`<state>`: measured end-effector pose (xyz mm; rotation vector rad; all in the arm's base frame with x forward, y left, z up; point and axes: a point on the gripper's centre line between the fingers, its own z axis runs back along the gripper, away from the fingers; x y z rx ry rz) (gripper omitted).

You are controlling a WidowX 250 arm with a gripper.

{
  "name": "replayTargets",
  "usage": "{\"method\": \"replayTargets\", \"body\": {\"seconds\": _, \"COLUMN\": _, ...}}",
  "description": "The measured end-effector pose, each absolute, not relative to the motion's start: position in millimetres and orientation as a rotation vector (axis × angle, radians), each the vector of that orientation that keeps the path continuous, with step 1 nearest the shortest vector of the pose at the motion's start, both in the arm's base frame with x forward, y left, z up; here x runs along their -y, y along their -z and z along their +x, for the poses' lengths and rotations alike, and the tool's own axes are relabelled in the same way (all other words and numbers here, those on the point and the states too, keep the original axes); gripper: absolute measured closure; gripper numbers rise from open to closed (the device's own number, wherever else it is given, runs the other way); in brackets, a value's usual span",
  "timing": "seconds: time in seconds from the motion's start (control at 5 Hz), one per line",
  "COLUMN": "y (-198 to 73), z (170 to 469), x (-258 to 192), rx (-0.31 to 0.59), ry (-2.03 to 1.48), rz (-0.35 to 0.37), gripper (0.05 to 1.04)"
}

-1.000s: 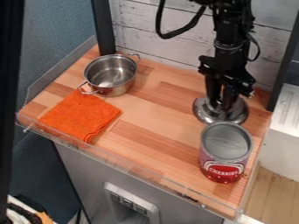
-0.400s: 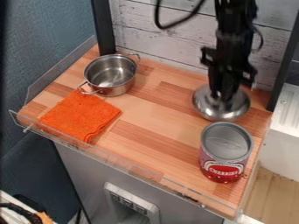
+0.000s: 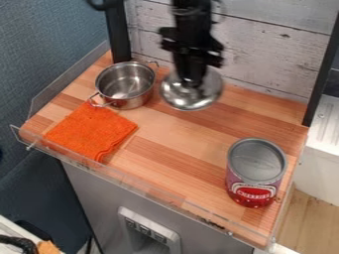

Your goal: Put the lid on the metal pot

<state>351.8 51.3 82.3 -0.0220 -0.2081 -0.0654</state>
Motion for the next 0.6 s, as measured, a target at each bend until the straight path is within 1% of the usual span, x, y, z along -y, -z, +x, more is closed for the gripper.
{"method": "replayTargets", "body": {"seconds": 0.2, "y": -73.8, "z": 327.8, "x": -94.8, "rx": 0.191, "ry": -0.069, "rz": -0.029, "gripper": 0.805}}
{"method": "replayTargets", "body": {"seconds": 0.4, "y": -69.6, "z": 318.6, "x": -120.0, "rx": 0.204, "ry": -0.181, "rz": -0.042, "gripper": 0.805}}
{"method": "replayTargets", "body": {"seconds": 0.6, "y": -62.7, "z": 323.0, "x": -136.6, "rx": 0.190, "ry": -0.232, "rz": -0.031, "gripper": 0.805}}
